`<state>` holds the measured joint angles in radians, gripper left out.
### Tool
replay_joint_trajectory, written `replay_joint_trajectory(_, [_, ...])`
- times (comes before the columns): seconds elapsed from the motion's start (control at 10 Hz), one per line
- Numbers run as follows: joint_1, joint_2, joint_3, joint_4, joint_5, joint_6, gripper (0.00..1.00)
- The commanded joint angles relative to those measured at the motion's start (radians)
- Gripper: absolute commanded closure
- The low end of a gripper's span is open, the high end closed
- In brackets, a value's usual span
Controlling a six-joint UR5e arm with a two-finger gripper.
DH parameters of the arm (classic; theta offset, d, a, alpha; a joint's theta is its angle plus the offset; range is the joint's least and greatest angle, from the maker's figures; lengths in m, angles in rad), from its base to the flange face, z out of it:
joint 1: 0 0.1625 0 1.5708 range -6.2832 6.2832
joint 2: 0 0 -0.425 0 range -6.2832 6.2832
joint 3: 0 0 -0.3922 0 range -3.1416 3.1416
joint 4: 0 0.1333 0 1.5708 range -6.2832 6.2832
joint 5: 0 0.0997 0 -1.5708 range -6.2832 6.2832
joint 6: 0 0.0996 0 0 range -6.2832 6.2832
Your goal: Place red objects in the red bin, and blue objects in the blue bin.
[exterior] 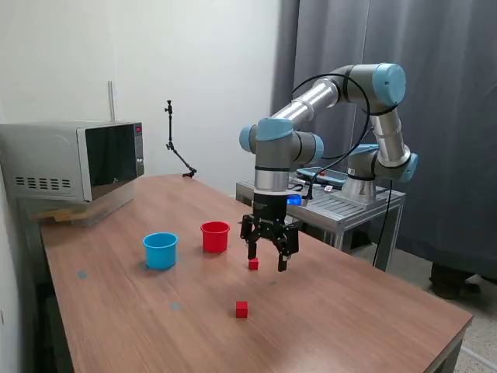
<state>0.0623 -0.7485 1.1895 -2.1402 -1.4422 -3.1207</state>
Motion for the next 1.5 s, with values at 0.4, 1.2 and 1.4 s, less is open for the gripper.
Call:
replay_joint_trajectory(0.4, [0.002,0.124,-0.151,-0.003,0.002,0.071,0.0])
replay_joint_trajectory(1.2, [0.067,0.138,-0.15,0.0,-0.004,0.549,0.0])
replay_joint_trajectory(1.4, [0.067,0.14,-0.148,-0.001,-0.032,0.596,0.0])
